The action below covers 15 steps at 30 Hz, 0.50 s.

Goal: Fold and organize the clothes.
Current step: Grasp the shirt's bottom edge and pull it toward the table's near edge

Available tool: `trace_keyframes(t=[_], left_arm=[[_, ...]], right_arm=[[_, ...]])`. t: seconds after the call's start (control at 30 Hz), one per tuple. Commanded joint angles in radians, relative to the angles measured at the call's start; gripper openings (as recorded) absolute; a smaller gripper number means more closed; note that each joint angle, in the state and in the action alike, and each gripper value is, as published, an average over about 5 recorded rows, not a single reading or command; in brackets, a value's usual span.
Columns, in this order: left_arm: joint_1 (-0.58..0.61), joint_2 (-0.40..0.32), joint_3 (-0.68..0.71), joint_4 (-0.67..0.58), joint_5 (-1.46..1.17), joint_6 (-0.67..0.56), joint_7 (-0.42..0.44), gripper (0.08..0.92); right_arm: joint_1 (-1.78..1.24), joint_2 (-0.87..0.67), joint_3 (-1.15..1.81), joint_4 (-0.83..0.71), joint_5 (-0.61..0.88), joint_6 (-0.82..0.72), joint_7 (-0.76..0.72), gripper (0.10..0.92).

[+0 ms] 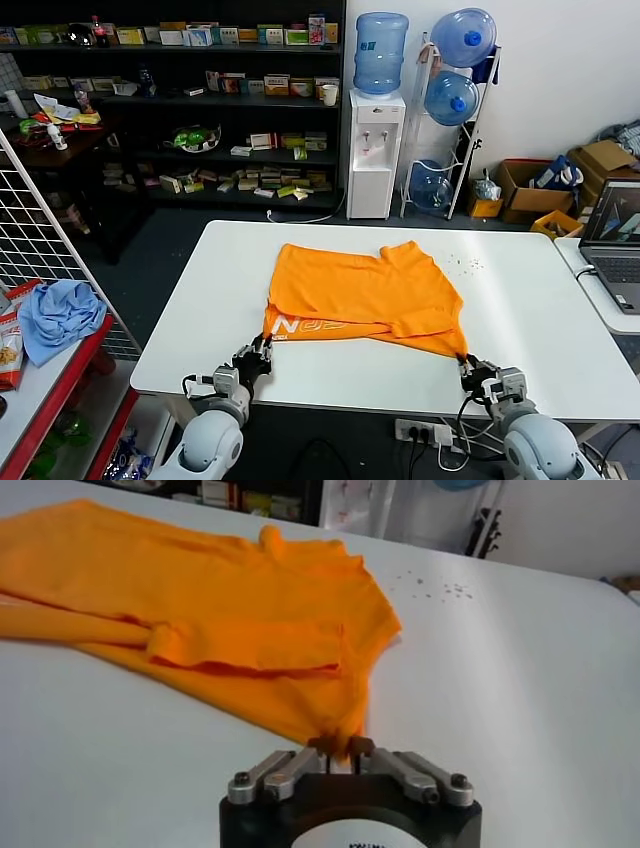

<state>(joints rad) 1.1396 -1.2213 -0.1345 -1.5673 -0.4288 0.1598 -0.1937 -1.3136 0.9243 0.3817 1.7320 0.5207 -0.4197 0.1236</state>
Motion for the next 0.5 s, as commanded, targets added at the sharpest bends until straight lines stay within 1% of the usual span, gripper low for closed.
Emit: trace_keyframes(t=[0.03,0.13,0.17,0.3,0.5], left_arm=[[0.035,0.039,-0.001,-0.071,-0.029,0.032,0.005,0.162],[0.058,0.065,-0.008,-0.122,-0.049,0.046,-0.001,0.104],[0.068,0.074,-0.01,-0.141,-0.057,0.05,-0.004,0.096],[0.118,0.112,-0.019,-0.222,-0.083,0.07,-0.014,0.096],[0.217,0.151,-0.027,-0.317,-0.091,0.095,-0.029,0.096]], right_arm=[[-0.016,-0.019,0.008,0.012,-0.002,0.002,-0.01,0.127],[-0.041,-0.037,0.02,0.022,-0.001,0.009,-0.02,0.125],[-0.051,-0.043,0.024,0.027,0.0,0.012,-0.021,0.125],[-0.105,-0.069,0.044,0.063,0.007,0.014,-0.02,0.125],[-0.221,-0.108,0.072,0.156,0.021,-0.004,0.002,0.125]])
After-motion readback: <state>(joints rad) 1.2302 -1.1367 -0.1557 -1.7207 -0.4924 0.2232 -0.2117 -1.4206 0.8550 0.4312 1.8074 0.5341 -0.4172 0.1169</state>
